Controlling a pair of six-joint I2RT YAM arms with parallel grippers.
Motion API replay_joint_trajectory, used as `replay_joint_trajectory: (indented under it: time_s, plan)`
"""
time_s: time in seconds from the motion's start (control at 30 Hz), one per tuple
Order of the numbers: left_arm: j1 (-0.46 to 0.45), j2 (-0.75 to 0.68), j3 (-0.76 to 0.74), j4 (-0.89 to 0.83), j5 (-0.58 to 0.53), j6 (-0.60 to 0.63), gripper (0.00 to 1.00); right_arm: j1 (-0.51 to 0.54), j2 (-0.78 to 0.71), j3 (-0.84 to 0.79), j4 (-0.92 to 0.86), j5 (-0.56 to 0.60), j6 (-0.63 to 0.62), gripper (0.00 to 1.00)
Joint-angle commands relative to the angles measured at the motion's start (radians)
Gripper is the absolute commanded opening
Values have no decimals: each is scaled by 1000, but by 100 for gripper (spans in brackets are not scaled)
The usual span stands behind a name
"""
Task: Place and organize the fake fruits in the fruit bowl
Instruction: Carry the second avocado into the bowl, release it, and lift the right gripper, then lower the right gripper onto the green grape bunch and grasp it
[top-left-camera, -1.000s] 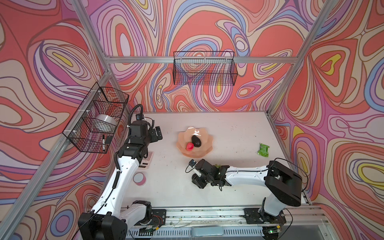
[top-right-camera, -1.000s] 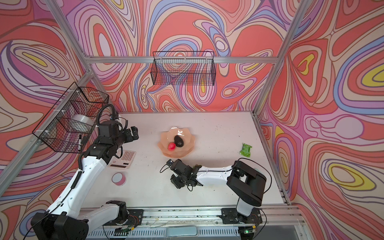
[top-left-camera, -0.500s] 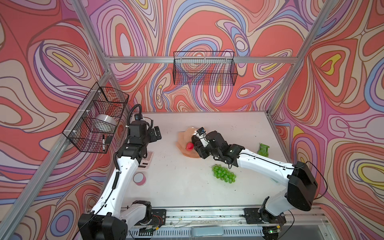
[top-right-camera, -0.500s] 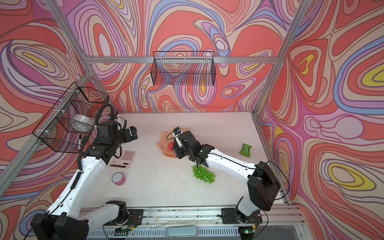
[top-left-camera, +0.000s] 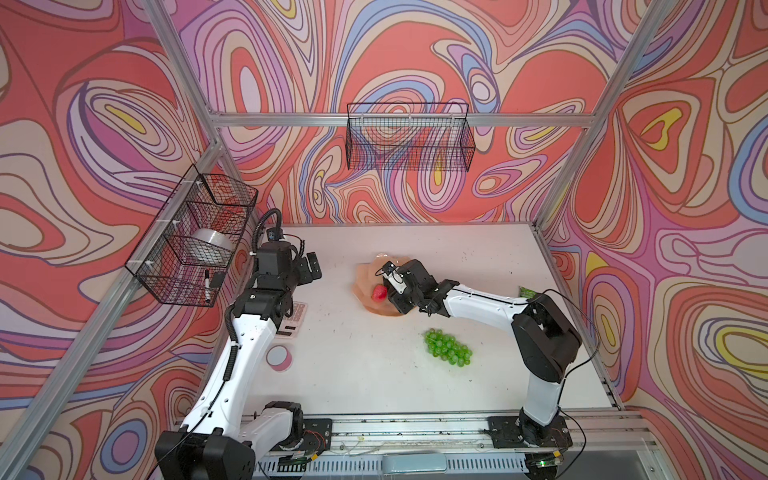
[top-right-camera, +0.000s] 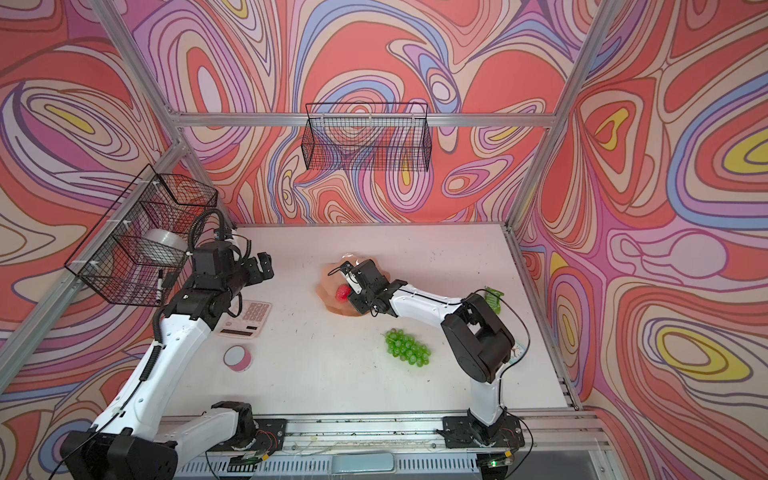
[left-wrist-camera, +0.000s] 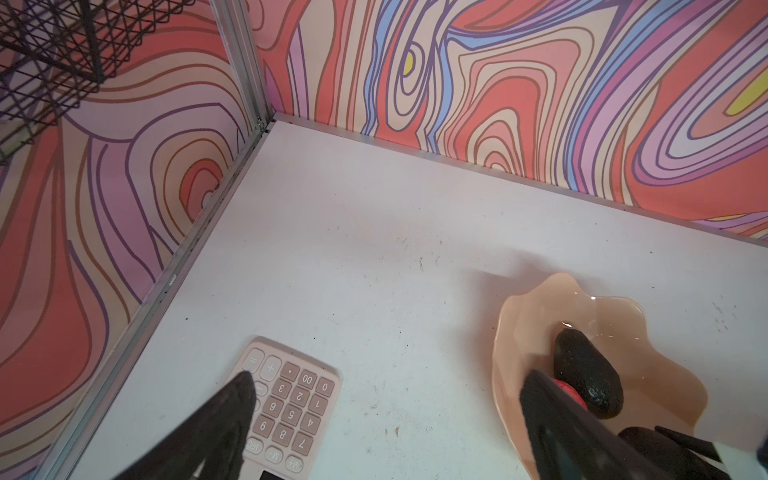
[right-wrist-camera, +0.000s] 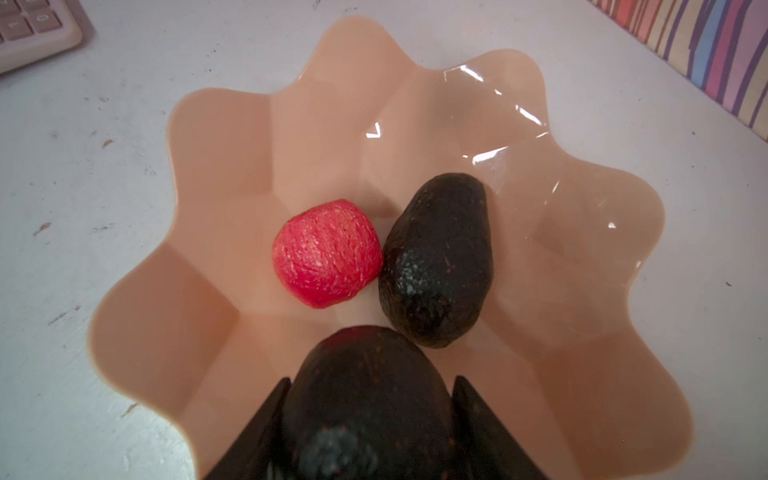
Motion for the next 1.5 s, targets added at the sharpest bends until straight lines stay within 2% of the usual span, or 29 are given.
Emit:
replay_joint_trajectory:
  time_s: [0.0,0.17,0.5,0.7,0.9,1.1,1.3,1.47]
  plan:
    - [7,-13,-7,-24,-2,-8,100,-7,30,42,44,-22,-35,56]
    - [10,-12,-6,-24,1,-10,100,-8,72,61,44,-28,-46,59]
    - [18,-9,-6,-26,7,-14,100,-9,92,61,40,-33,-52,72]
    - [21,-7,-5,-27,12,-17,100,-10,26,42,62,-55,-31,80]
    - [23,-7,-4,-27,14,-19,100,-18,-98,-14,97,-85,29,83]
    - [24,-3,-5,-29,16,-21,100,-30,-304,-181,117,-80,107,84]
    - [28,1,-4,-27,23,-25,100,-32,-561,-516,237,-80,201,85]
    - [27,13,-4,-29,33,-31,100,-30,-696,-712,281,-52,302,85]
